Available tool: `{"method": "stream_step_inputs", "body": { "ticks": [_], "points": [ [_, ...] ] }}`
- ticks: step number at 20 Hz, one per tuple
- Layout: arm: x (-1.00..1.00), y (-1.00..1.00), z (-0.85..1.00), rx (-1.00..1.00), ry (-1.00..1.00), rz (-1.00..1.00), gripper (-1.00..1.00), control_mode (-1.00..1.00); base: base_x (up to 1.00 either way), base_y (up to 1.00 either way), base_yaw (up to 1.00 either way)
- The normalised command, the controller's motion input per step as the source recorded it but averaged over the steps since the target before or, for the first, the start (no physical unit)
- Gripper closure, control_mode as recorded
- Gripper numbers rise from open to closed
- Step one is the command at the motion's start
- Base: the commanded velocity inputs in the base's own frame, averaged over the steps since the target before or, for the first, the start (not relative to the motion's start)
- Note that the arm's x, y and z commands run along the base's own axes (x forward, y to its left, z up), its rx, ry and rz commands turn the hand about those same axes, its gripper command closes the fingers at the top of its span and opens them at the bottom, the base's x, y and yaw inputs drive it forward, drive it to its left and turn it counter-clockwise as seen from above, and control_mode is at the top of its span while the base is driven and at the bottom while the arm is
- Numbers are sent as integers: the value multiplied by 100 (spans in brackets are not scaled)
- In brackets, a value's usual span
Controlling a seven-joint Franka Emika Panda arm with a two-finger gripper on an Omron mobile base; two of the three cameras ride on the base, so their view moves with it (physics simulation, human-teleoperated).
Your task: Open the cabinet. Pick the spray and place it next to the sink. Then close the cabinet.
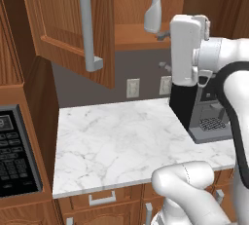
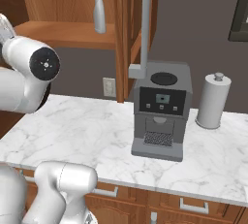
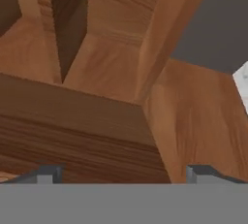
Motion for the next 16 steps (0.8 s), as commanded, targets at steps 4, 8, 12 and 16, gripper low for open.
{"method": "stream_step_inputs", "body": {
  "ticks": [4, 8, 12, 16],
  "points": [
    [48, 37, -5, 15, 8, 15, -100, -100, 0, 0, 0],
    [31, 54, 0, 2, 5, 20, -100, -100, 0, 0, 0],
    [28, 59, 0, 0, 8, 22, -100, -100, 0, 0, 0],
    [24, 52, 1, 0, 14, 23, -100, -100, 0, 0, 0]
  ]
}}
